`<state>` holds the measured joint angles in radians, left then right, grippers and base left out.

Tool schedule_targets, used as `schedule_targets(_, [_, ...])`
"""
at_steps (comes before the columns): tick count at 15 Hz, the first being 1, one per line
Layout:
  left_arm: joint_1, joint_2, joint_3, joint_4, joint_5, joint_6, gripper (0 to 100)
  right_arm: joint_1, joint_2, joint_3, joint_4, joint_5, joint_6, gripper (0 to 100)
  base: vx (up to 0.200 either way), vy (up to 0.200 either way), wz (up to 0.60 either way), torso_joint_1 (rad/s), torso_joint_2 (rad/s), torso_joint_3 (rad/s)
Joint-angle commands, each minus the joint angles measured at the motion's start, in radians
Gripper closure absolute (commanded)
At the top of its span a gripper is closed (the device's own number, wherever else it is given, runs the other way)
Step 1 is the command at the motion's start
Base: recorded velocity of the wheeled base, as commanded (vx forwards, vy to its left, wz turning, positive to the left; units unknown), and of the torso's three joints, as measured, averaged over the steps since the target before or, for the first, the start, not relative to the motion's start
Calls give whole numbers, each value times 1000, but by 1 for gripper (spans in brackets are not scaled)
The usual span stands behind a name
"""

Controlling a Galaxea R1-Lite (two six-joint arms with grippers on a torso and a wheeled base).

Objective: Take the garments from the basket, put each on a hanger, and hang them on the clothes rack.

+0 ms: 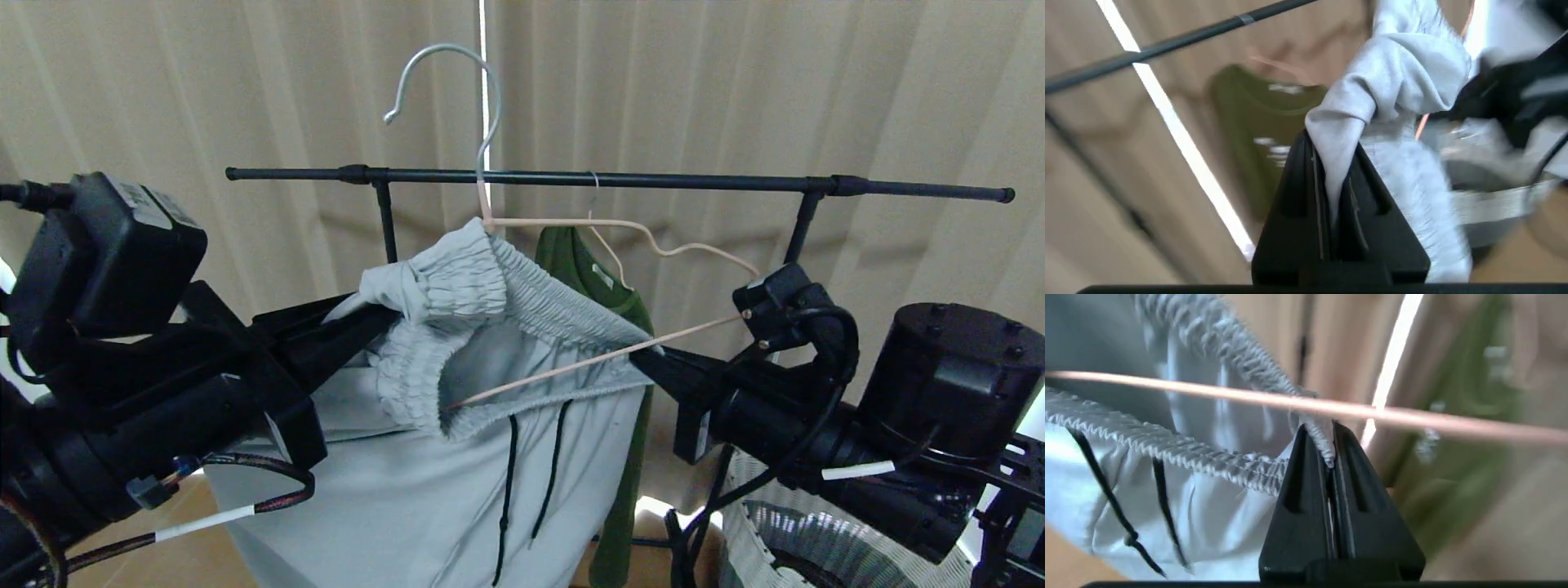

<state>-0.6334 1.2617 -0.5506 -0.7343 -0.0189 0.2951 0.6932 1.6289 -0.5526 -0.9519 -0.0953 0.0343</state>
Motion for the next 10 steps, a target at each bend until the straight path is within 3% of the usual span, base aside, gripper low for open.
schedule_targets(1, [32,-1,15,-1,1,25,100,-67,-9,-3,-2,3,1,100,0,0,0,0,0,0])
schedule_targets(6, [97,-10,55,-1,1,168,100,-130,3,-12,-2,6,1,100,0,0,0,0,0,0])
schedule_targets(10, [118,-27,84,-1,1,225,100,-132,3,-13,-1,6,-1,100,0,0,0,0,0,0])
